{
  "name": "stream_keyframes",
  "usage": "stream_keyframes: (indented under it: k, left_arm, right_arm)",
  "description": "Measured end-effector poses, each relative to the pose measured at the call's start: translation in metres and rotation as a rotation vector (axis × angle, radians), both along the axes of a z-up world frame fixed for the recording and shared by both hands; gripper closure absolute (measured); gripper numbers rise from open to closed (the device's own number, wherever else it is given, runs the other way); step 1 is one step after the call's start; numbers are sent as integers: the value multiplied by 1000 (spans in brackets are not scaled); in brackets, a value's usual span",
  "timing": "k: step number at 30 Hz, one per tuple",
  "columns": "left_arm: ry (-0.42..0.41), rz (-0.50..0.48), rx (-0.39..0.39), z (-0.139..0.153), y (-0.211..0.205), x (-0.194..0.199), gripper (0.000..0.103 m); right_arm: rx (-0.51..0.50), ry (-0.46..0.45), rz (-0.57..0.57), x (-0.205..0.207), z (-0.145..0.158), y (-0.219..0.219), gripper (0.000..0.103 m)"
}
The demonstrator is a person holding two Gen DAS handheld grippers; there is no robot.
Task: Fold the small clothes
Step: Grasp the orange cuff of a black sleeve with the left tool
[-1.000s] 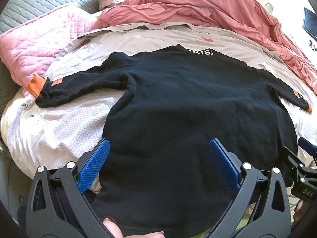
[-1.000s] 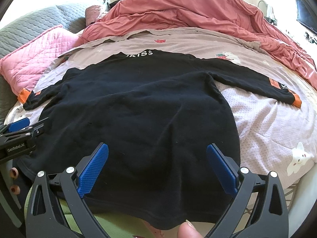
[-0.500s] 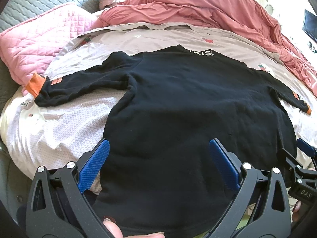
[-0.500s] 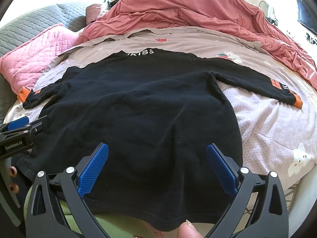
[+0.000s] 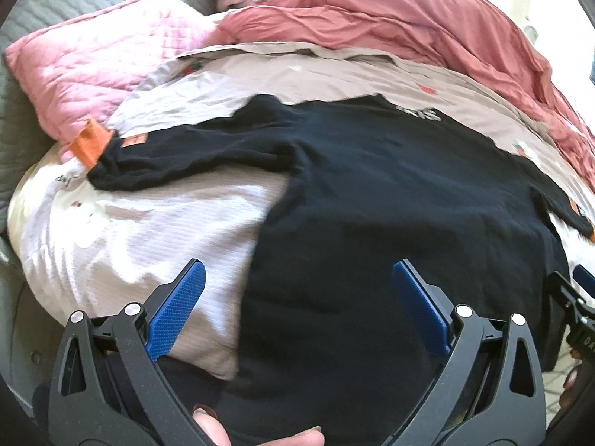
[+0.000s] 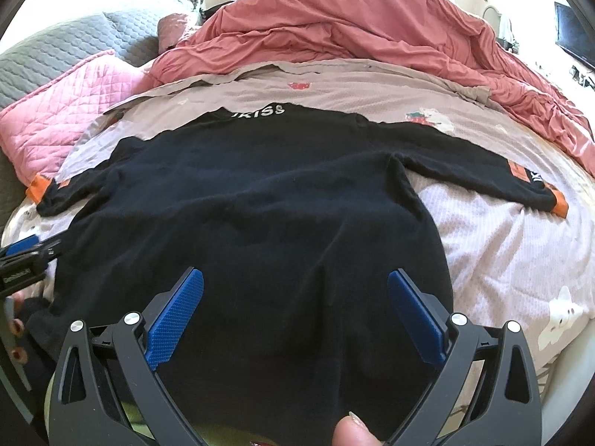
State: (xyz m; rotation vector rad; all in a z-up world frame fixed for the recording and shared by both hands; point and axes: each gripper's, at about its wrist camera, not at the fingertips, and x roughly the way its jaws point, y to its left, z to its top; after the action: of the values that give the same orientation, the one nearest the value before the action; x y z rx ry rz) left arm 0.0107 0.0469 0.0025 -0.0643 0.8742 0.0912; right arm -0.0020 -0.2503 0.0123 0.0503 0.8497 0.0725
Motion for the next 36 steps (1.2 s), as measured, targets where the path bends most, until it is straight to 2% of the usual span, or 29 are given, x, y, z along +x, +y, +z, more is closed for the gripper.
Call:
stream_keyframes:
  k: [4, 9, 12, 17, 20, 24, 27, 30, 34, 36]
  left_arm:
    - [-7, 78, 19, 0, 29, 6, 9]
    - [-10, 220, 32, 3, 84, 21, 9]
    - [-27, 270, 13, 10, 116, 42, 9]
    - [-30, 331, 71, 19, 152, 88, 9]
    - [-1, 326, 114, 17, 165, 114, 9]
    - [87, 318, 144, -7, 186, 143, 9]
    - [136, 379, 164, -24, 212, 148, 9]
    - [187, 469, 126, -38, 244, 140, 8]
    - [159, 507, -8, -43, 276, 122, 8]
    - [136, 519, -42, -41, 283, 114, 8]
  right_arm:
    - [-18, -8, -1, 16, -1, 4, 4]
    - [-19, -15, 4, 35, -1, 11, 4]
    - [-19, -16, 6, 43, -2, 15, 4]
    - [-19, -19, 8, 50, -4, 18, 4]
    - [-25, -24, 5, 56, -5, 19, 4]
    - [-25, -31, -2, 65, -4, 20, 4]
    - [-25, -35, -2, 69, -3, 20, 4]
    - [-24, -26, -21, 73, -6, 16, 4]
    - [-29, -8, -39, 76, -11, 11, 4]
    - [-26, -4, -44, 76, -12, 10, 4]
